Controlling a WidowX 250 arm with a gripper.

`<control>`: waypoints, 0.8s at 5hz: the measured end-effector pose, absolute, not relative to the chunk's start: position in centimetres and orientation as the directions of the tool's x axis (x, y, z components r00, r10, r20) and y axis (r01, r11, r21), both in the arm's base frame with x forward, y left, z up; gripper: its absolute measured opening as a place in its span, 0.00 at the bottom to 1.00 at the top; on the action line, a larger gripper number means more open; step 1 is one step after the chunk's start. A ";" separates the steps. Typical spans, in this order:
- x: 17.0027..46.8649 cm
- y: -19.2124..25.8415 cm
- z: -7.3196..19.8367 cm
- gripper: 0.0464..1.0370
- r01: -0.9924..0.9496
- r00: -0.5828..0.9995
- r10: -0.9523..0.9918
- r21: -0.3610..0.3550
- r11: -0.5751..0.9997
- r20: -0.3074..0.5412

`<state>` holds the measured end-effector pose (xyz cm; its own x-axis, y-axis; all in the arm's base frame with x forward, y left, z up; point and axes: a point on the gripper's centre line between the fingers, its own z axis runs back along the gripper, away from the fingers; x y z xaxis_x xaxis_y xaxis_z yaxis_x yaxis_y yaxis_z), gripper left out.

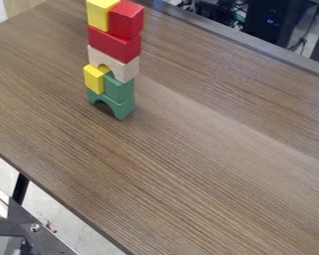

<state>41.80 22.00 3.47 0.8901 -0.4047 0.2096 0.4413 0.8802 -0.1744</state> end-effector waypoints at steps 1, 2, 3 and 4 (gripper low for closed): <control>41.7 21.9 3.1 0.96 0.437 0.893 -0.399 -0.187 0.880 0.209; 41.7 21.9 3.1 0.96 0.446 0.889 -0.415 -0.156 0.881 0.194; 41.7 21.2 3.1 0.96 0.473 0.876 -0.456 -0.100 0.875 0.155; 42.1 19.9 3.1 0.96 0.500 0.862 -0.489 -0.074 0.863 0.132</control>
